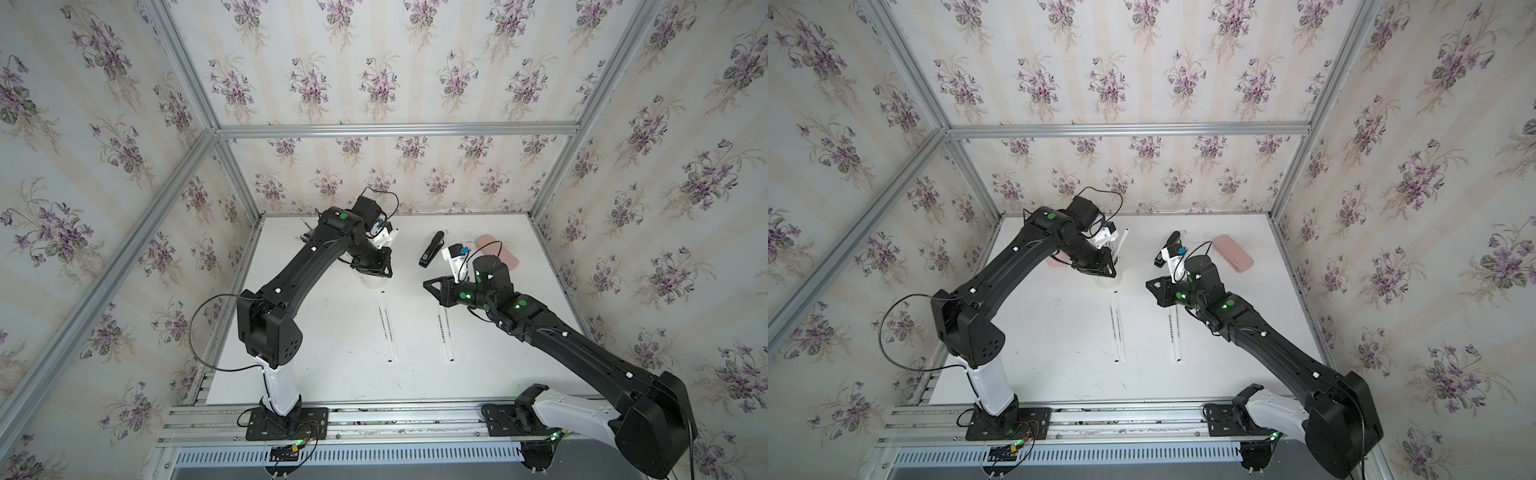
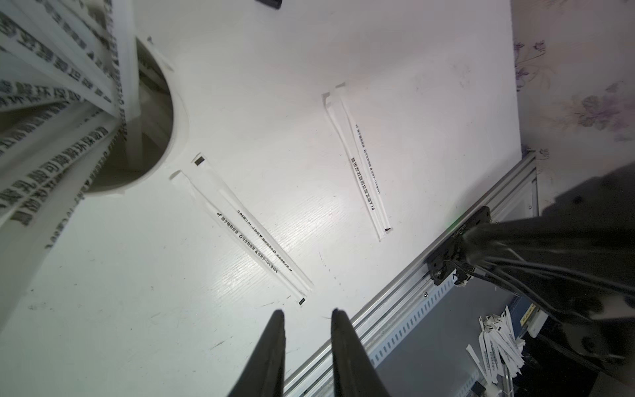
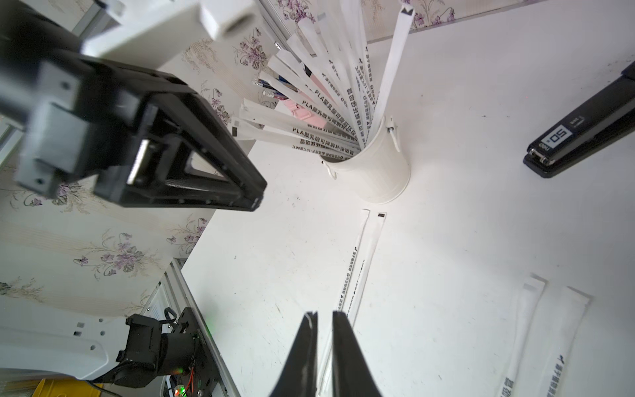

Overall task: Take the straws out of the storage container
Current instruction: Place the straw at the center of the board, then pick up the straw from the container.

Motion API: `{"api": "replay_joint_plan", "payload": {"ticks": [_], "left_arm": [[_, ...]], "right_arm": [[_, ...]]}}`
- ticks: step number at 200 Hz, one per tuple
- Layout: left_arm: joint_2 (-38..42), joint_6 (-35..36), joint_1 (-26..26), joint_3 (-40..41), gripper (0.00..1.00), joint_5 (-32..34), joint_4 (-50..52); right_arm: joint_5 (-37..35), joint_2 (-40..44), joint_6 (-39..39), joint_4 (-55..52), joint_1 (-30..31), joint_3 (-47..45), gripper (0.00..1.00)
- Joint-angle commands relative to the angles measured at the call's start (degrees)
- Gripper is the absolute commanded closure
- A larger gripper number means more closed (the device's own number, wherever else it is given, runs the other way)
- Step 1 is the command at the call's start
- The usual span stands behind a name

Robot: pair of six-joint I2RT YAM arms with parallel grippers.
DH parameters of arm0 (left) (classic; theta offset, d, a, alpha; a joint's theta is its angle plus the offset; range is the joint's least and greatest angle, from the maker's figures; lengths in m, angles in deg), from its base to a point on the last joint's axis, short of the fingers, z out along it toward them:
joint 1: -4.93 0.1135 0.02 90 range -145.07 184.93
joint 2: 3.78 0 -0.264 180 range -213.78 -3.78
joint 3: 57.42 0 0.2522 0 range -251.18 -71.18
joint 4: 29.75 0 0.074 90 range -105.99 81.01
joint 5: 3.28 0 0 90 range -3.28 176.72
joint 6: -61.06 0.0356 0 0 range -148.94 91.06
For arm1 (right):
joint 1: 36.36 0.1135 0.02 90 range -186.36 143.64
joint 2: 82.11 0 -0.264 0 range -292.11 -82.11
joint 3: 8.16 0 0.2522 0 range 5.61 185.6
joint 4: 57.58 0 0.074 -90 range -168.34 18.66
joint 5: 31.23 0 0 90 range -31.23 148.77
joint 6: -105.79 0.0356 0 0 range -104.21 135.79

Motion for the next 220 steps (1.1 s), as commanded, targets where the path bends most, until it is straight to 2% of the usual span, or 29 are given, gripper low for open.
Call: {"api": "replay_joint_plan", "payload": {"ticks": [1, 28, 43, 60, 99, 136, 220], "left_arm": [[3.85, 5.36, 0.11, -1.57, 0.74, -0.50, -3.44], [13.04, 11.32, 0.11, 4.02, 0.73, 3.62, -13.63], [19.15, 14.02, 0.20, 11.18, 0.62, 7.76, -20.91], [25.23, 15.49, 0.35, 18.71, 0.59, 12.42, -27.49], [30.99, 16.23, 1.03, 29.43, 0.56, 16.28, -35.10], [31.27, 16.06, 1.24, 29.37, 0.56, 16.26, -33.44], [33.79, 16.06, 1.34, 30.51, 0.53, 16.94, -33.93]], "right_arm": [[-2.43, -2.68, 0.12, 4.68, 0.22, 1.82, 0.84], [-4.67, -10.18, -0.62, 9.72, 1.39, 5.56, 0.82], [-6.30, -15.52, -1.50, 12.32, 2.14, 8.60, 0.80], [-7.41, -22.09, -1.47, 13.73, 2.45, 13.14, 0.78], [-10.46, -34.00, 0.10, 13.46, 2.45, 23.50, 0.74], [-10.34, -40.42, 2.31, 13.40, 2.49, 28.83, 0.70], [-8.96, -47.17, 5.75, 14.22, 2.45, 33.89, 0.69]]}}
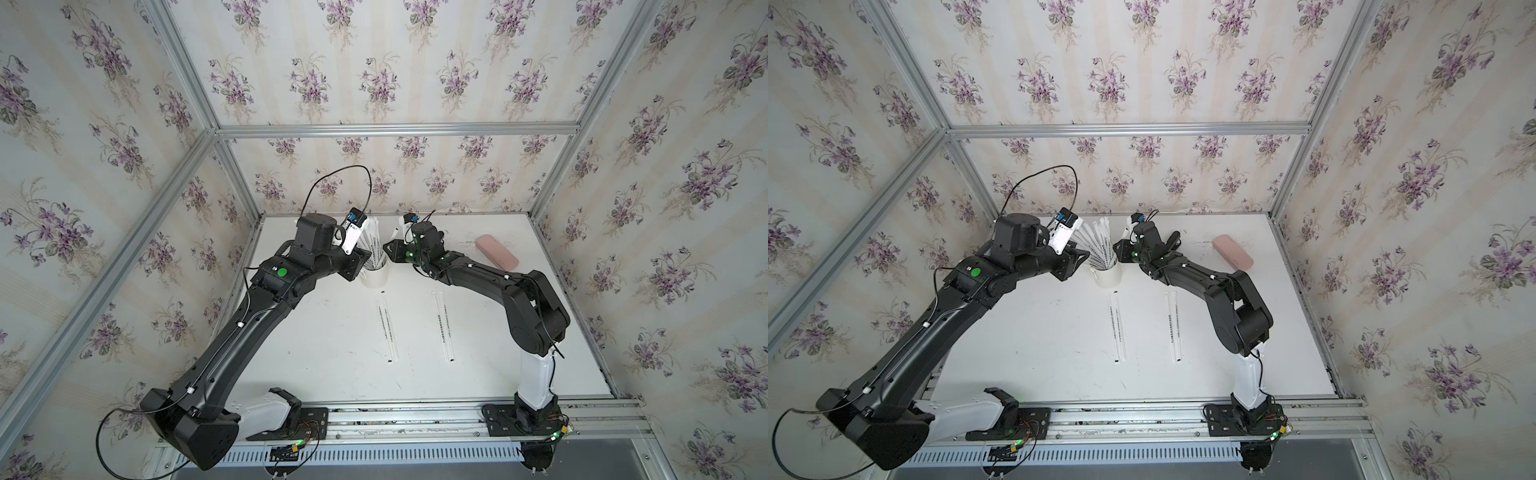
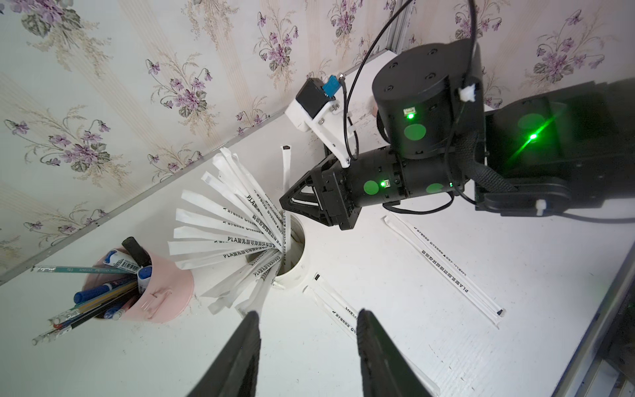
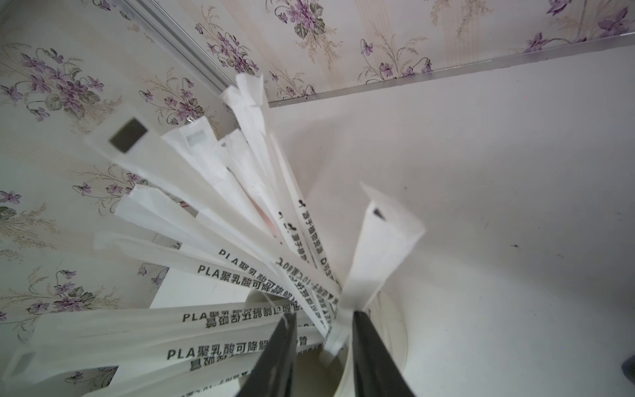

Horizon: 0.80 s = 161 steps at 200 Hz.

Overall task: Take the straws out of the storage container
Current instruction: Pick up the straw from the container.

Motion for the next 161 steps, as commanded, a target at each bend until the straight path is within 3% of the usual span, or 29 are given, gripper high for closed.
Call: {"api": "replay_joint_plan", "payload": {"ticks": [1, 115, 161], "left_arm": [[0.62, 0.41, 0.05, 0.32, 0.53, 0.68, -1.35], [0.51, 0.36, 0.07, 0.71, 0.53, 0.81, -1.54], [0.64, 0.36, 0.05, 0.76, 0.53, 0.76, -1.59]], "right_arm": [[0.72, -1.15, 1.50, 1.33, 0.02, 1.04, 0.69], [0.06, -4.51, 2.29, -0.35, -0.06, 4.65, 0.69], [-1.05, -1.76, 0.94, -0.62, -0.04, 2.49, 0.81]]}}
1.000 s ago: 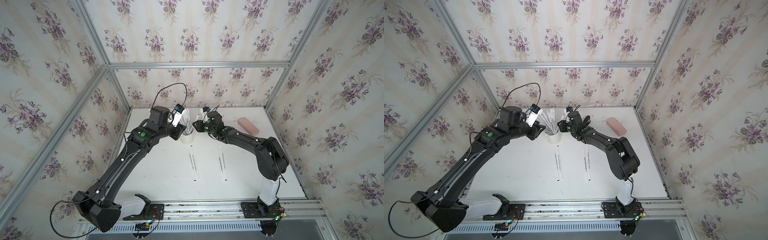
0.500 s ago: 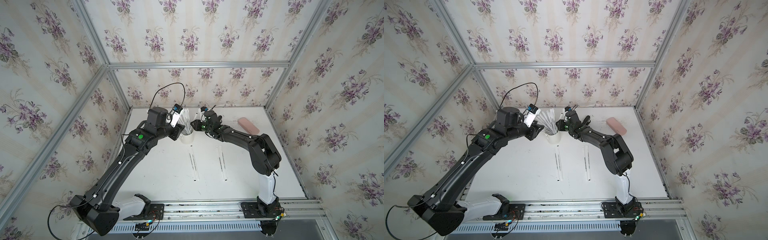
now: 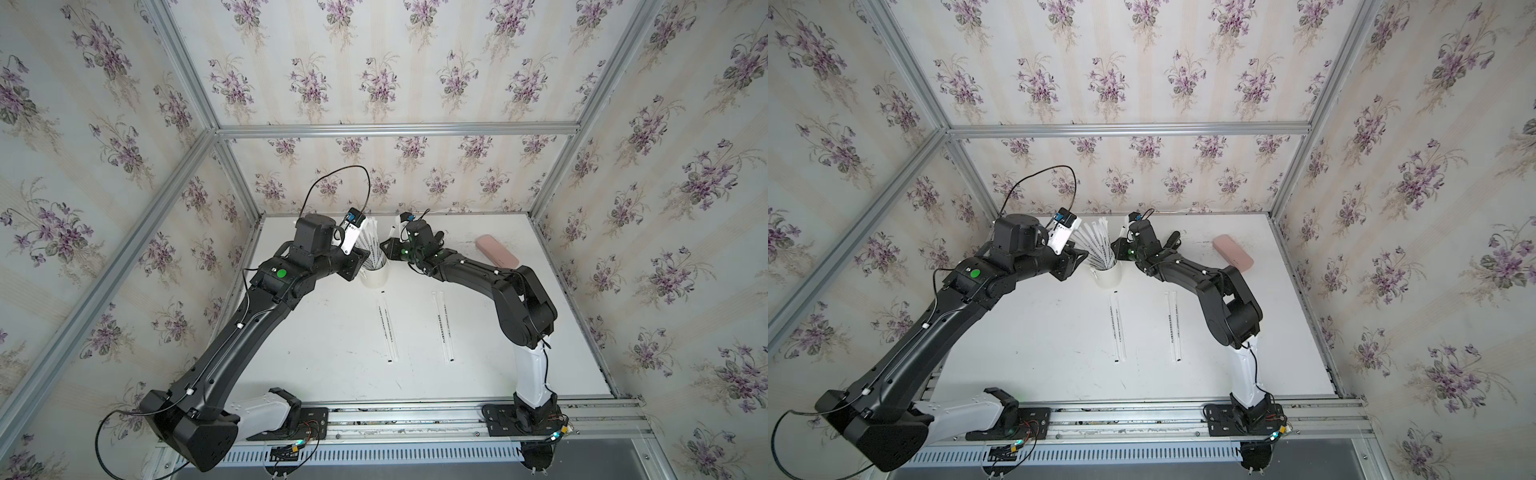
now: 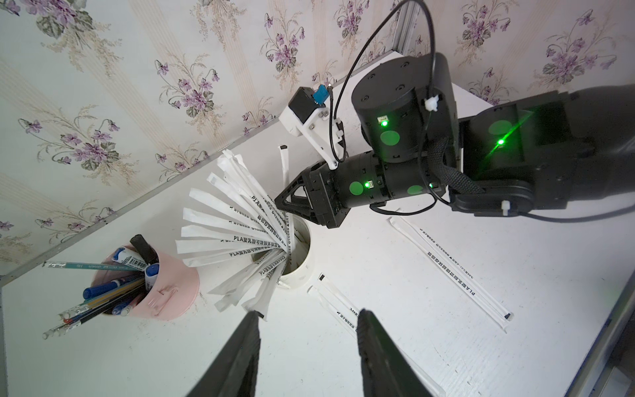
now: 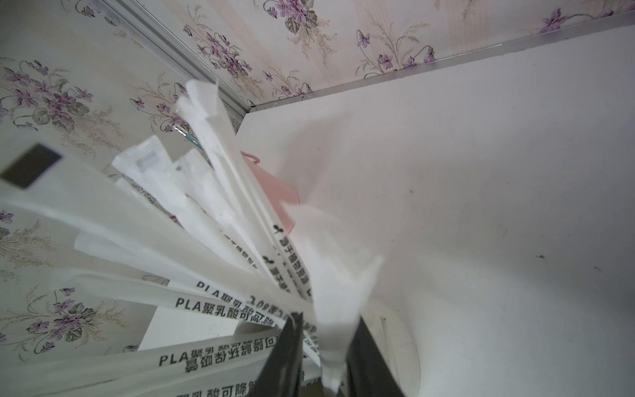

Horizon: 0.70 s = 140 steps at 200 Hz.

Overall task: Take the straws out of the storage container
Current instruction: Pick up the straw from the container.

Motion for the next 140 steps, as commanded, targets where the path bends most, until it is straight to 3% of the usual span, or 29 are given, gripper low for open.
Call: {"api": "replay_joint_plan", "payload": {"ticks": [1, 140], "left_arm": [[0.40, 0.34, 0.02, 0.12, 0.53, -0.05, -1.24], [2.08, 1.04, 0.00, 0.70, 0.53, 2.33, -1.51]], "right_arm": [[-1.29, 2.15, -1.14, -0.16, -0.01, -1.20, 0.81], [-4.50, 14.63, -7.13, -1.66, 0.36, -6.25, 1.00]]}}
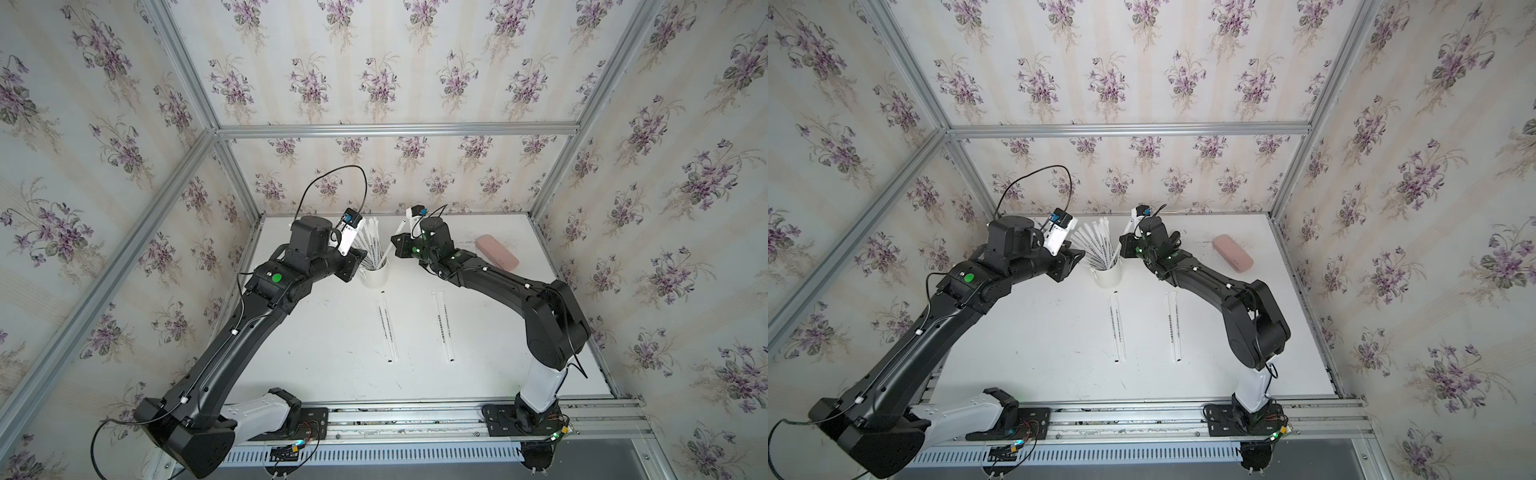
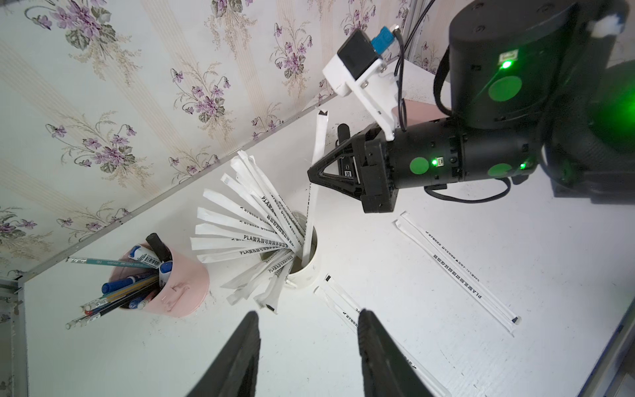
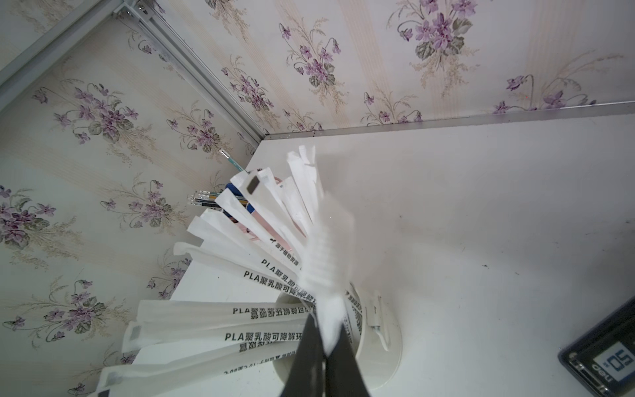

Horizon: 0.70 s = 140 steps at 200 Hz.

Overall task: Take the straws out of the storage container
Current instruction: Pick up the straw from the container.

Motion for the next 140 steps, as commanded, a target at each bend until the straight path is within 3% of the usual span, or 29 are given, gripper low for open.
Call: {"api": "replay_joint_plan", "payload": {"ticks": [1, 140], "left_arm": [[0.28, 0.74, 0.01, 0.05, 0.53, 0.73, -1.49], [0.08, 0.84, 0.12, 0.11, 0.53, 1.26, -1.50]], "right_arm": [[-0.87, 1.38, -2.32, -0.75, 0.24, 0.49, 1.00], [1.02, 8.16, -7.81, -9.64, 1.45, 5.72, 1.00]]}}
